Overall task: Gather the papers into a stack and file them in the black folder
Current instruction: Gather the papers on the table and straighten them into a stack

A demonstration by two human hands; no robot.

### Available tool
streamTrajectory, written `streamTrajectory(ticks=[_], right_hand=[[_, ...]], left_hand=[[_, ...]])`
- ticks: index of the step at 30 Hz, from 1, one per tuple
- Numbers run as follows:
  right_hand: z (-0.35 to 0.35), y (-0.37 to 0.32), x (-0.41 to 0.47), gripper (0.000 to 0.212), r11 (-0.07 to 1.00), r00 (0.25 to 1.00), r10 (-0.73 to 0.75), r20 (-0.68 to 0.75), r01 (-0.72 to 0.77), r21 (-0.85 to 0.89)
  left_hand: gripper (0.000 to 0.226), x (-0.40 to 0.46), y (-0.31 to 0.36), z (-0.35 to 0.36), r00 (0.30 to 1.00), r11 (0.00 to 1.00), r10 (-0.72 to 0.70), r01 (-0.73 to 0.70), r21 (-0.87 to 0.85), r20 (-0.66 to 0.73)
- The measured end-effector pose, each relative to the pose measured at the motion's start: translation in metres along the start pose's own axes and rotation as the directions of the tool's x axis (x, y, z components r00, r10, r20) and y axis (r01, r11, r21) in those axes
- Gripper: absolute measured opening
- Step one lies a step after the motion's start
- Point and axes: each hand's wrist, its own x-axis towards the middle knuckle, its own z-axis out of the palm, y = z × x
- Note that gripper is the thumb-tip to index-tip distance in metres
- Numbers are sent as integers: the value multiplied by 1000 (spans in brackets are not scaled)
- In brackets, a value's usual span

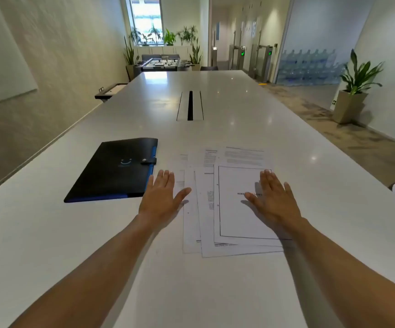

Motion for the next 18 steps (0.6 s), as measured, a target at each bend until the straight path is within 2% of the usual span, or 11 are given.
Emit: streamTrajectory(ticks=[4,7,12,15,17,18], right_hand=[[9,3,-4,103,1000,995,15,96,-14,-5],[13,4,-4,106,1000,995,16,98,-16,0],[13,4,-3,108,1000,996,10,88,-11,7],[13,3,-2,110,1000,996,12,88,-13,7],[13,4,-2,109,1000,996,12,88,-13,1],[14,4,-2,109,1000,996,13,89,-13,0]], left_hand=[[92,-11,7,7,997,998,14,-8,-66,79],[93,-15,16,10,990,993,10,7,-122,143],[80,-13,32,6,996,987,-5,19,-161,86],[67,-9,44,2,995,986,-72,81,-148,63],[65,-4,53,-2,975,909,-187,218,-355,120],[67,0,56,-5,958,814,-234,285,-506,164]])
